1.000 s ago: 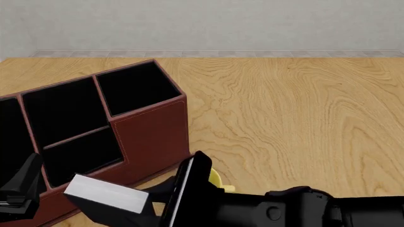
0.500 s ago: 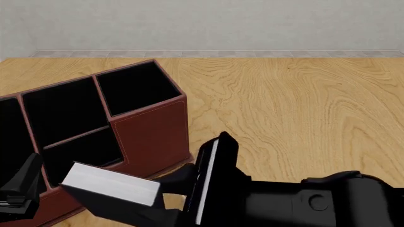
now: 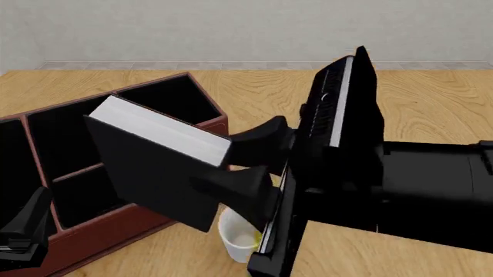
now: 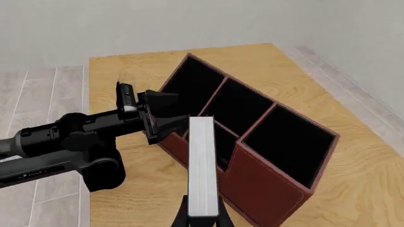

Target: Pick up the book and place it in the right compartment of the caddy.

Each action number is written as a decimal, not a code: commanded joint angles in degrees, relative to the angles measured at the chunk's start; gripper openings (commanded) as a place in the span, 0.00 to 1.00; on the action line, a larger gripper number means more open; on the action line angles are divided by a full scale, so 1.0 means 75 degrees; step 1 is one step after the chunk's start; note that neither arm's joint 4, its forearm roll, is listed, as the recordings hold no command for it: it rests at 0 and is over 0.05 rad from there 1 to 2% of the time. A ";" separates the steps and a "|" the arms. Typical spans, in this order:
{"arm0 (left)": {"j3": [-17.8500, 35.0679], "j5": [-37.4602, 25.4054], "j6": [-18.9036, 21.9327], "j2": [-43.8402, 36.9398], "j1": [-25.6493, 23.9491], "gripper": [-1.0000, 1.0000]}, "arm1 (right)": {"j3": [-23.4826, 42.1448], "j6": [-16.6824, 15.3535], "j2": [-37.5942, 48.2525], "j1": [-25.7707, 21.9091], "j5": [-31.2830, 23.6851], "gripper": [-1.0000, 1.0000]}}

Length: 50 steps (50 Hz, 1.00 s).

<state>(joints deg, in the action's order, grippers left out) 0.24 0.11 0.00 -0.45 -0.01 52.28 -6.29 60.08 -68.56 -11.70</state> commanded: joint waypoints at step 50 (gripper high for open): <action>0.0000 0.0000 -0.0001 0.0001 -0.0002 1.00 | 0.5119 0.1523 0.2848 0.2032 -0.1028 0.00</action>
<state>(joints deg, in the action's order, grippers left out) 0.24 0.11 0.00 -0.45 -0.01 85.48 3.02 75.70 -55.87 -20.51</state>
